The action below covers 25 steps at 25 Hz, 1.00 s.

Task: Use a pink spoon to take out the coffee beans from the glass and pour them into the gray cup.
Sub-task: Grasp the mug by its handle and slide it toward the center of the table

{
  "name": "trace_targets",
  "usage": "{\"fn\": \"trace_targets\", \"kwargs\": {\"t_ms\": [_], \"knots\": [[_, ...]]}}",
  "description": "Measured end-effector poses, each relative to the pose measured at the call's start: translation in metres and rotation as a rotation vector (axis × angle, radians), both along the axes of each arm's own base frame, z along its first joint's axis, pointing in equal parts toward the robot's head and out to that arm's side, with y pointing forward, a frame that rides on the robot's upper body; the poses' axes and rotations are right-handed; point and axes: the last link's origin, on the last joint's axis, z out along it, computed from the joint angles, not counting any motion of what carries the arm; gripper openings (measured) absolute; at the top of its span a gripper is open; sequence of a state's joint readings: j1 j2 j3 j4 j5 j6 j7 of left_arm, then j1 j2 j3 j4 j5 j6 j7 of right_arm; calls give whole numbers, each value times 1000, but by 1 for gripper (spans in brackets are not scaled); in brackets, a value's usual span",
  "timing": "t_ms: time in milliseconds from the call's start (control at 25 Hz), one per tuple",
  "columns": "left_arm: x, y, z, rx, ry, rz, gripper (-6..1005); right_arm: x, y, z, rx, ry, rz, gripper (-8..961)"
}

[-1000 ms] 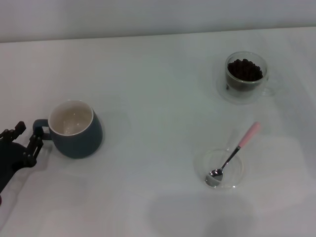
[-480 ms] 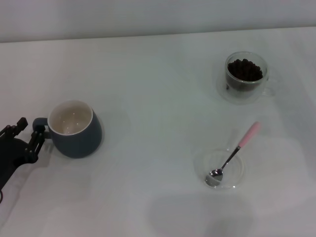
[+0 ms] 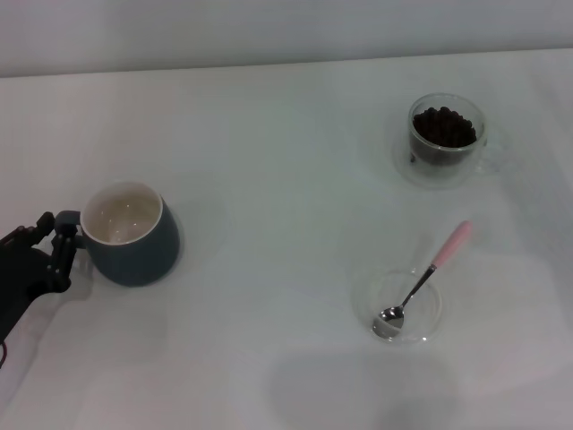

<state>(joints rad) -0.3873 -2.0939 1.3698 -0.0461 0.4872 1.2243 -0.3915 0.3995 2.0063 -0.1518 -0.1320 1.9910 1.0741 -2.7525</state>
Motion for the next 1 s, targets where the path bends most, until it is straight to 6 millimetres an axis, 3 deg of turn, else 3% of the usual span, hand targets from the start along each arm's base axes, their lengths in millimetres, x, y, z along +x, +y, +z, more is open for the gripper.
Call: {"fn": "trace_targets", "kwargs": {"t_ms": [160,1000], "knots": [[2,6,0,-3,8,-6,242,2,-3,0,4,4,-4,871],[28,36,-10,-75,75,-111,190,1,-1,4,21,3,2,870]]}}
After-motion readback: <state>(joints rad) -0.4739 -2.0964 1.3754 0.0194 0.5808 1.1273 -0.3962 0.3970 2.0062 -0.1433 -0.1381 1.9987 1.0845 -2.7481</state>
